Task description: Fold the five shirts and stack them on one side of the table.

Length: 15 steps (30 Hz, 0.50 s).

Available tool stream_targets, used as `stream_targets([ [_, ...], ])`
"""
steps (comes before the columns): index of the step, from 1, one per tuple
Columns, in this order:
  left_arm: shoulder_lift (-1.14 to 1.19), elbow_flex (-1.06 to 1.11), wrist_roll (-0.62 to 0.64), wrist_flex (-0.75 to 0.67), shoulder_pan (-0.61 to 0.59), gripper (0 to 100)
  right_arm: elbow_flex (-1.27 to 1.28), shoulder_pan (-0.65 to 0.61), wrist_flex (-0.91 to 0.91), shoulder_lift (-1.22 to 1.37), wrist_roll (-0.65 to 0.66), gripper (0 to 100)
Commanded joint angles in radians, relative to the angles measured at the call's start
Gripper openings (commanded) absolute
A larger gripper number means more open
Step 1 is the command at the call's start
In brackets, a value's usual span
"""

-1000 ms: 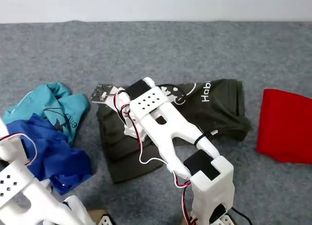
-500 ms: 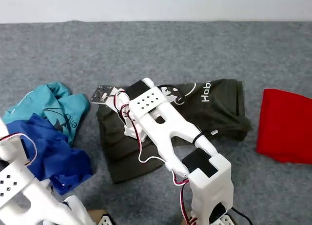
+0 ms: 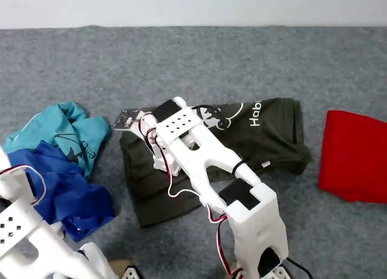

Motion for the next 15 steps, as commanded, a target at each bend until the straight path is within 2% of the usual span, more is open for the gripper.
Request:
stream_targets([
  [1,-0.020,-0.002,0.009,-0.012,0.005,1,-0.052,0.016,-0.001,-0.005,-0.009,19.9],
  [10,-0.020,-0.002,0.009,-0.012,0.005,1,-0.203,0.042,0.074,-0.002,-0.005,19.9],
  [15,-0.018,-0.002,0.009,-0.012,0.005,1,-0.206,0.068,0.074,0.013,-0.003,19.9],
])
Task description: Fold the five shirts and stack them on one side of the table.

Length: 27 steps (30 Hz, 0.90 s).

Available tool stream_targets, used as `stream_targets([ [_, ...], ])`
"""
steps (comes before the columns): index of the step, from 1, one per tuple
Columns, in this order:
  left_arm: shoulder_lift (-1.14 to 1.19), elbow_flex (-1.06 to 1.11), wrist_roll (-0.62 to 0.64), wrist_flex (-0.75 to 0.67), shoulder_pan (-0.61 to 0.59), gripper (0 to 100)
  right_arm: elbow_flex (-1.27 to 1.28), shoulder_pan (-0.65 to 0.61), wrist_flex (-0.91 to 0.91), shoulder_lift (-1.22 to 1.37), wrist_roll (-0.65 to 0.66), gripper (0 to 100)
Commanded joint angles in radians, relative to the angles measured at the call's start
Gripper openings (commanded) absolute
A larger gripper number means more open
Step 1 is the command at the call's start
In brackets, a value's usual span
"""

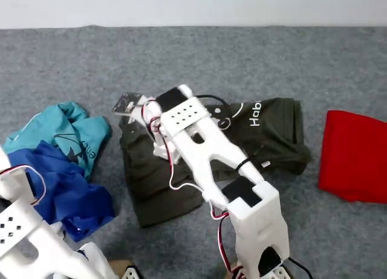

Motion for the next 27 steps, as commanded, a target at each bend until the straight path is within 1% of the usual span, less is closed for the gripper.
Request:
stream_targets([
  [1,-0.018,-0.002,0.009,-0.012,0.005,1,-0.048,0.016,0.010,0.012,-0.003,19.9],
  [11,-0.018,-0.002,0.009,-0.012,0.005,1,-0.049,0.016,0.018,0.108,-0.005,19.4],
  [14,-0.018,-0.002,0.009,-0.012,0.005,1,-0.049,0.012,0.018,0.117,-0.003,13.5],
  [16,-0.018,-0.002,0.009,-0.012,0.005,1,-0.049,0.012,0.021,0.119,0.021,10.3],
  [18,-0.018,-0.002,0.009,-0.012,0.005,1,-0.051,0.012,0.041,0.116,0.041,9.1],
  [27,-0.018,-0.001,0.009,-0.012,0.005,1,-0.052,0.012,0.091,0.110,0.040,9.4],
])
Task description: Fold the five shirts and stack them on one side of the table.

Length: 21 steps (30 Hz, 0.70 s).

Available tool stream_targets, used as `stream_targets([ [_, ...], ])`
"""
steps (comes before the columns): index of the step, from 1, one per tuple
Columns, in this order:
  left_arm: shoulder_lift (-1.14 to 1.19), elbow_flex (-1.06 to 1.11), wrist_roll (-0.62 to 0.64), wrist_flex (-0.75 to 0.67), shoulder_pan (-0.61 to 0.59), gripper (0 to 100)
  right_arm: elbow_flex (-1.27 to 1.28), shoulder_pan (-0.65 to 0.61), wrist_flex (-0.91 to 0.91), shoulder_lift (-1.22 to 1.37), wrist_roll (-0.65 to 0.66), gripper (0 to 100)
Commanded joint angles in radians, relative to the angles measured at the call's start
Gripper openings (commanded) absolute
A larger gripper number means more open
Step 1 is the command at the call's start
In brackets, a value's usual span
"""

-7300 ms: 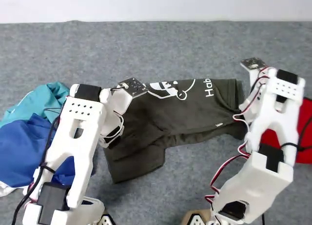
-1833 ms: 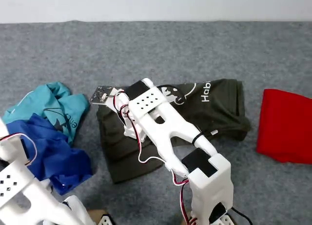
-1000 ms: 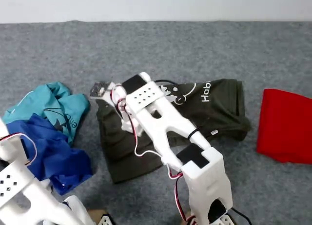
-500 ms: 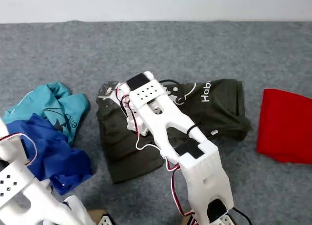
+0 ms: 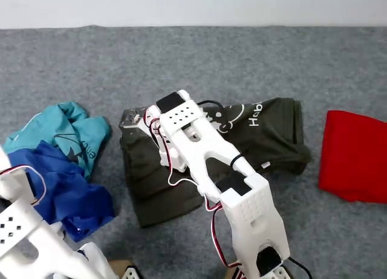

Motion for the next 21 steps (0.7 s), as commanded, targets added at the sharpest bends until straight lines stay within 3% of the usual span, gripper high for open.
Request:
stream_targets([
  [1,-0.018,-0.004,0.009,-0.012,0.005,1,-0.049,0.007,0.015,-0.021,0.005,9.5],
  [14,-0.017,-0.004,0.011,-0.012,0.018,1,-0.051,0.001,0.019,-0.116,0.009,14.3],
  [21,-0.020,0.036,0.014,-0.014,0.068,1,-0.051,-0.101,0.012,-0.165,0.068,14.7],
])
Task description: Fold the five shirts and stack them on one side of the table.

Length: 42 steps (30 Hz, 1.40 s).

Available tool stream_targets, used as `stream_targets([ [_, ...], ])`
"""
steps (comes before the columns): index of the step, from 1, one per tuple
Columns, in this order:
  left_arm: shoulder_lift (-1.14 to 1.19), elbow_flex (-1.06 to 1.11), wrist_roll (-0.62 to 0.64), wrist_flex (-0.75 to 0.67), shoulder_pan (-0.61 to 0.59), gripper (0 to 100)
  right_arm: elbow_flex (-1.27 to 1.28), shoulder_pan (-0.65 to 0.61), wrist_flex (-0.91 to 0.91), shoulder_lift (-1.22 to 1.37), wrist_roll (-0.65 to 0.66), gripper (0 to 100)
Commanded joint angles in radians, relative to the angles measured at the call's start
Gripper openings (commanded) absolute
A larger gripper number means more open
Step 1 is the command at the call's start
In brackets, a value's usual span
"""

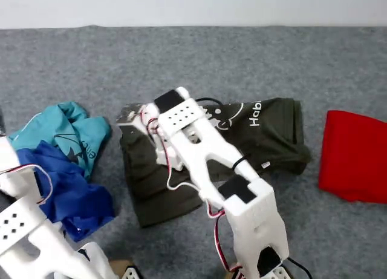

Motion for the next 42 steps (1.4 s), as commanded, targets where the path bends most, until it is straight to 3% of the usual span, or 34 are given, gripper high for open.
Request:
stream_targets([
  [1,-0.020,-0.002,0.012,-0.015,0.006,1,-0.051,-0.062,0.002,-0.068,0.038,15.8],
  [5,-0.020,0.001,0.011,-0.020,0.006,1,-0.051,-0.105,-0.005,-0.065,0.040,21.2],
  [18,-0.020,0.004,0.014,-0.041,0.006,1,-0.051,-0.179,-0.050,0.038,0.089,21.1],
  [28,-0.020,0.005,0.014,-0.040,0.006,1,-0.051,-0.176,-0.088,0.105,0.089,11.1],
  [32,-0.020,0.005,0.014,-0.040,0.006,1,-0.051,-0.173,-0.087,0.085,0.089,1.2],
  [42,-0.020,0.005,0.014,-0.040,0.006,1,-0.051,-0.116,-0.073,0.021,0.089,2.8],
])
